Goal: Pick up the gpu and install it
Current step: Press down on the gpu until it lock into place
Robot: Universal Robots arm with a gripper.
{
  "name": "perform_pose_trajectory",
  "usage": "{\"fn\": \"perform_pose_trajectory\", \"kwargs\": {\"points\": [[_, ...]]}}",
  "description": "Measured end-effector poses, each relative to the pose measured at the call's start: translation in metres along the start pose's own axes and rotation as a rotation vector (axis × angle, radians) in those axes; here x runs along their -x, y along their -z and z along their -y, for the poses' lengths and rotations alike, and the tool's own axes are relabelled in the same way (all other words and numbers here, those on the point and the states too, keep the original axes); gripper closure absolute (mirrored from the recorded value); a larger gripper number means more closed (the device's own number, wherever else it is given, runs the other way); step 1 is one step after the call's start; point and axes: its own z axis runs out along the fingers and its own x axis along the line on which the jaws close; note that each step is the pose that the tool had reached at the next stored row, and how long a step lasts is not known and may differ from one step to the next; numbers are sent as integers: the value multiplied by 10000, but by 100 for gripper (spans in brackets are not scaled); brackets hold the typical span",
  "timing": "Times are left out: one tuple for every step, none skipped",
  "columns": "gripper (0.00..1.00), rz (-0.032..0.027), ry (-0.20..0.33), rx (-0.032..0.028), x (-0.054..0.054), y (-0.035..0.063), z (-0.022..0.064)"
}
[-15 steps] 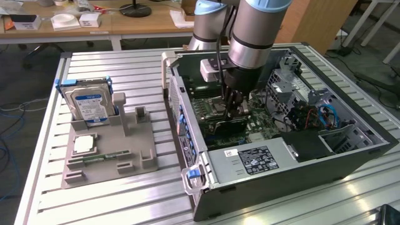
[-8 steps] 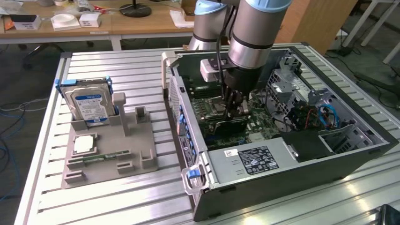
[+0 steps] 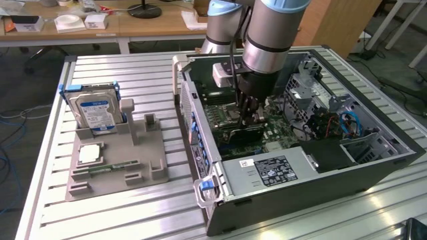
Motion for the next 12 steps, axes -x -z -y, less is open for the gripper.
{"fn": "perform_pose_trajectory", "kwargs": {"points": [[90,1,1,-3,0,1,-20],[90,1,0,-5,0,1,-37],[90,1,0,-6,-1,2,-64],[90,1,0,-8,-1,2,-87],[90,2,-1,-13,-1,3,-118],[90,1,0,-17,-2,5,-151],[90,-2,0,-15,-2,22,-166],[90,-1,1,-14,-1,52,-167],[90,-1,0,-2,-1,87,-167],[90,0,-1,22,0,112,-167],[90,-1,-2,62,1,136,-167],[90,-2,-2,121,2,154,-167]]}}
